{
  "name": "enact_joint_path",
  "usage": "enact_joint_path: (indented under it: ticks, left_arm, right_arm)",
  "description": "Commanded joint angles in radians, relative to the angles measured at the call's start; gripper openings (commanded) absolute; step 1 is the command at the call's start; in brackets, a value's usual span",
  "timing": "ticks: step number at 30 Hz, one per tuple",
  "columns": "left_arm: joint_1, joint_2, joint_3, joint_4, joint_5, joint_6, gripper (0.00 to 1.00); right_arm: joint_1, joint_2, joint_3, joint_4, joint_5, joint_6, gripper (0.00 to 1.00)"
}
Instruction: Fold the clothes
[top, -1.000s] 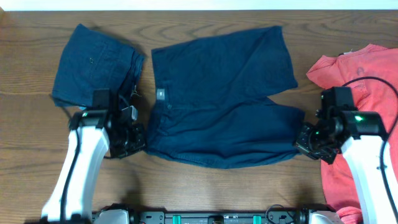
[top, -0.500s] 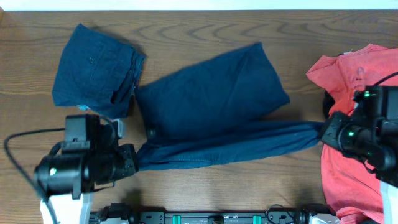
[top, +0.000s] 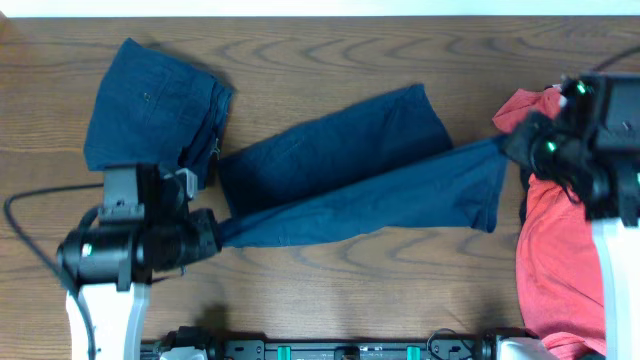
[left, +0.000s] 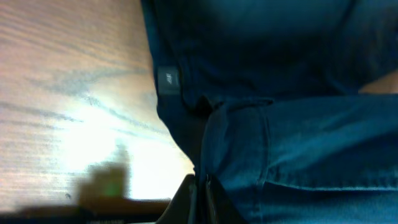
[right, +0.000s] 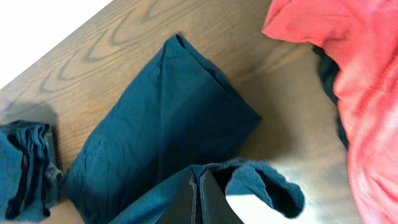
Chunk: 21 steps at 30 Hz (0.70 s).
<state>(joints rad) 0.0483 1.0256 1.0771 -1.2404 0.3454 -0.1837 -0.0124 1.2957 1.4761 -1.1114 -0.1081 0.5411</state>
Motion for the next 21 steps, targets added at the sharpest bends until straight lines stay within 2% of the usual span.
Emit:
enact_joint_path:
  ticks: [1,5,11,18,20,21]
  left_arm:
    - [0.006,0.087,-0.008,0.039,-0.169,0.002,0.06]
    - [0.006,0.212,-0.008,0.140,-0.176,0.003,0.06]
    - [0.006,0.386,-0.008,0.268,-0.212,0.002,0.06]
    - [0.006,0.554,-0.008,0.446,-0.211,0.002,0.06]
    - [0.006,0.584,-0.008,0.486,-0.205,0.002,0.10]
    - [0.006,0.593,-0.008,0.496,-0.197,0.002,0.10]
  right_arm:
    - [-0.006,0.090,0.016,0.066,0.092,0.003,0.01]
    - [-0.006,0.219,0.016,0.209,0.052,-0.010,0.01]
    - [-0.001,0.398,0.016,0.509,-0.137,-0.026,0.01]
    - [0.043,0.635,0.016,0.804,-0.133,-0.027,0.02]
    - [0.048,0.693,0.016,0.872,-0.137,-0.026,0.14]
    - [0.048,0.712,0.016,0.882,-0.147,-0.026,0.23]
